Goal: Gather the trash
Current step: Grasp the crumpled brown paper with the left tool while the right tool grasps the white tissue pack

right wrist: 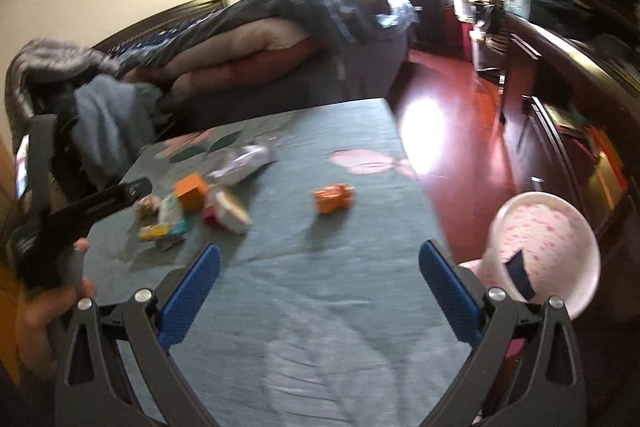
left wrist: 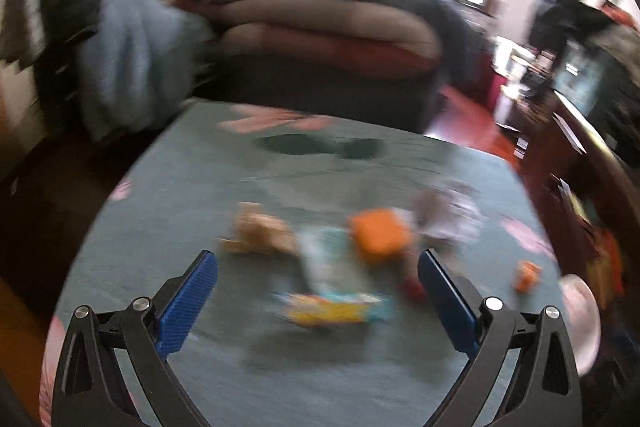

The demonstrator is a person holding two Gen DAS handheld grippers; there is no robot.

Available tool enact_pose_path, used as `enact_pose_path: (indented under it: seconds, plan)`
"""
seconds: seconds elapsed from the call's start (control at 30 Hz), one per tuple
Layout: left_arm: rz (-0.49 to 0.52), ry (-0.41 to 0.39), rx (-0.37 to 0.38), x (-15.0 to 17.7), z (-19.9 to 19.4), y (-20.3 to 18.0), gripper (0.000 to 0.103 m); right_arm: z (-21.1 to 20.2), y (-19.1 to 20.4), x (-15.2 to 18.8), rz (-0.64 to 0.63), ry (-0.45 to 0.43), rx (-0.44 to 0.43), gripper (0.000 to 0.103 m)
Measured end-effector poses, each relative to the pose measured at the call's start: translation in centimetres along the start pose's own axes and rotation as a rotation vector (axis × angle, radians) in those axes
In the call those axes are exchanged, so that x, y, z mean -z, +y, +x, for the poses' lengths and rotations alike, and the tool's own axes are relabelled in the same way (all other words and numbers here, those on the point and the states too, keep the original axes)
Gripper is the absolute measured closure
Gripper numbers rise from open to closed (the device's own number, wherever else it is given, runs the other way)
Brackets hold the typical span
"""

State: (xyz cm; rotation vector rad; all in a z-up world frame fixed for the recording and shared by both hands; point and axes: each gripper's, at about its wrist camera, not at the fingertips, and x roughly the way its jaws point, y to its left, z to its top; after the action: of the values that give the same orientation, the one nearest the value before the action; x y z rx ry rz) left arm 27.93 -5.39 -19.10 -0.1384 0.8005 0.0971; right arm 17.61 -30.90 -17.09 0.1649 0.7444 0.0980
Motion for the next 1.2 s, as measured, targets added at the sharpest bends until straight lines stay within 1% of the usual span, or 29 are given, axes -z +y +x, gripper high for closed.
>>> enact_pose_path:
  seconds: [0.1,0.17,0.2,0.3,0.37,0.43,0.5,0.57,0.6,0.63,0.67,0.7,0.73,0.77,0.8,0.83,0.9,0.97,1.03,1.2]
  plan:
    - [-0.032,0.041,-0.051,-0.8,3.0,2.2,0.004,1.3,2.1,-0.3,-0.045,0.009,-0.012,0.003]
    - [-0.044,0.072,-0.052,-1.1,4.8,2.9,0.004,2.3,3.1,-0.4,-0.069,0.013,-0.01,0.003]
    - [-0.051,0.08,-0.04,-1.3,5.7,3.2,0.006,3.1,3.6,-0.5,-0.079,0.016,-0.007,0.003]
    - [-0.054,0.12,-0.024,-1.1,7.6,3.7,0.029,5.0,4.6,-0.8,-0.097,0.035,-0.019,0.004]
    - [-0.053,0.128,-0.016,-1.0,8.3,3.8,0.03,6.6,5.5,-1.0,-0.107,0.052,-0.025,0.004]
    - [-0.041,0.107,-0.025,-1.1,8.5,3.8,0.029,7.9,6.0,-1.3,-0.114,0.062,-0.043,0.004]
    - [-0.05,0.097,-0.017,-1.2,8.6,4.1,0.03,9.3,6.4,-1.7,-0.118,0.069,-0.045,0.005]
    - [-0.062,0.086,-0.009,-1.3,8.4,4.2,0.038,11.0,7.1,-2.4,-0.13,0.076,-0.039,0.014]
    - [-0.063,0.08,-0.012,-1.4,8.4,4.3,0.051,11.7,7.3,-2.6,-0.134,0.086,-0.038,0.016]
    - [-0.064,0.077,-0.011,-1.4,8.3,4.4,0.06,12.3,7.5,-2.7,-0.135,0.095,-0.039,0.018]
    - [-0.068,0.074,0.001,-1.4,8.2,4.6,0.064,13.0,7.7,-2.9,-0.136,0.107,-0.041,0.022]
    - [-0.072,0.074,0.015,-1.5,8.4,4.8,0.075,13.6,7.8,-3.0,-0.138,0.113,-0.043,0.024]
    - [-0.074,0.076,0.027,-1.5,8.3,4.9,0.077,14.1,7.9,-3.1,-0.14,0.119,-0.042,0.03]
    - [-0.072,0.076,0.034,-1.5,8.3,4.9,0.079,14.7,8.0,-3.2,-0.146,0.13,-0.038,0.039]
    - [-0.073,0.072,0.048,-1.5,8.1,5.0,0.08,15.2,8.2,-3.2,-0.151,0.141,-0.037,0.046]
    - [-0.078,0.066,0.062,-1.5,7.8,5.2,0.081,15.6,8.3,-3.2,-0.153,0.148,-0.041,0.055]
    - [-0.091,0.053,0.077,-1.5,7.3,5.5,0.081,15.8,8.3,-3.4,-0.152,0.14,-0.047,0.061]
    - [-0.103,0.037,0.09,-1.5,6.6,6.0,0.081,16.0,8.2,-3.4,-0.153,0.149,-0.042,0.083]
    - [-0.114,0.024,0.096,-1.5,5.9,6.4,0.081,16.0,8.0,-3.4,-0.142,0.151,-0.059,0.083]
    - [-0.119,-0.004,0.107,-1.2,4.0,7.2,0.081,14.5,7.2,-3.3,-0.131,0.13,-0.068,0.083]
